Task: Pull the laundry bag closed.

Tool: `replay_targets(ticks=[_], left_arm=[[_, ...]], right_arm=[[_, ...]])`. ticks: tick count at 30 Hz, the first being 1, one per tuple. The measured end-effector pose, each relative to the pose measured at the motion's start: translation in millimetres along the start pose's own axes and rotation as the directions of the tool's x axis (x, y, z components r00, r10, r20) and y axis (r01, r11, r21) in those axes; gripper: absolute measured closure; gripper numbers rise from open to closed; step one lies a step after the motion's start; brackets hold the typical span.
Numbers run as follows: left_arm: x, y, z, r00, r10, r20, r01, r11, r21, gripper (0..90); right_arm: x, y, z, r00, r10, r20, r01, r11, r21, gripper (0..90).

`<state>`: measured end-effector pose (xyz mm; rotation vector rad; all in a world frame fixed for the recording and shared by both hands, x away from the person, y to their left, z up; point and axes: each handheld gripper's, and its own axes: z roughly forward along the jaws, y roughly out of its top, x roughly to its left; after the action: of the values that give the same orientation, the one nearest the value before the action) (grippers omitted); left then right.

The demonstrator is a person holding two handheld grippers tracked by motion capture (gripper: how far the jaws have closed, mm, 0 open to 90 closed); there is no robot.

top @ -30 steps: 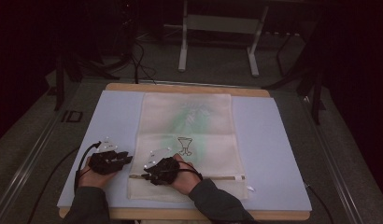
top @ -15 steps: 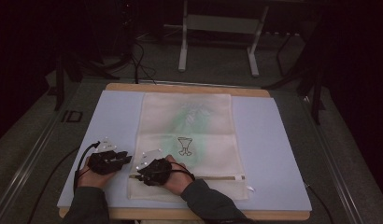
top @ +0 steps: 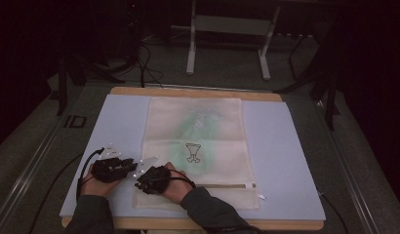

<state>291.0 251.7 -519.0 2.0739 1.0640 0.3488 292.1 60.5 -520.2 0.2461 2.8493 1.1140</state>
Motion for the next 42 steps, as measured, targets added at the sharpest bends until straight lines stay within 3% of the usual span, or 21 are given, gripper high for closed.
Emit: replay_targets(ticks=[3,12,15,21,30,42], left_arm=[[-0.1,-0.1,-0.1,0.9999,0.003,0.011,-0.003,1.0,-0.001,70.5],[-2.9,0.2,0.7,0.9958,0.029,0.087,-0.029,0.9995,0.006,88.2],[-4.6,0.0,2.2,0.9921,0.021,0.124,-0.023,0.9996,0.015,88.9],[-10.3,-0.4,5.4,0.9877,0.027,0.154,-0.035,0.9981,0.05,88.9],[-9.7,-2.6,10.9,0.987,0.004,0.161,-0.022,0.9936,0.111,88.8],[-18.9,1.0,14.2,0.9919,0.05,0.117,-0.07,0.9826,0.172,89.3]], right_arm=[[0.4,-0.4,2.1,1.0,0.006,0.002,-0.006,1.0,0.004,81.1],[2.2,-6.2,3.7,0.9999,0.004,0.017,-0.004,1.0,-0.006,81.6],[2.1,-6.4,3.8,0.9999,0.004,0.016,-0.004,1.0,-0.006,81.6],[2.5,-6.6,4.1,0.9998,0.005,0.017,-0.005,1.0,-0.008,81.6],[2.7,-7.4,4.2,0.9998,0.006,0.02,-0.006,1.0,-0.008,81.7],[3.9,-9.2,4.4,0.9995,0.006,0.031,-0.006,1.0,-0.004,81.9]])
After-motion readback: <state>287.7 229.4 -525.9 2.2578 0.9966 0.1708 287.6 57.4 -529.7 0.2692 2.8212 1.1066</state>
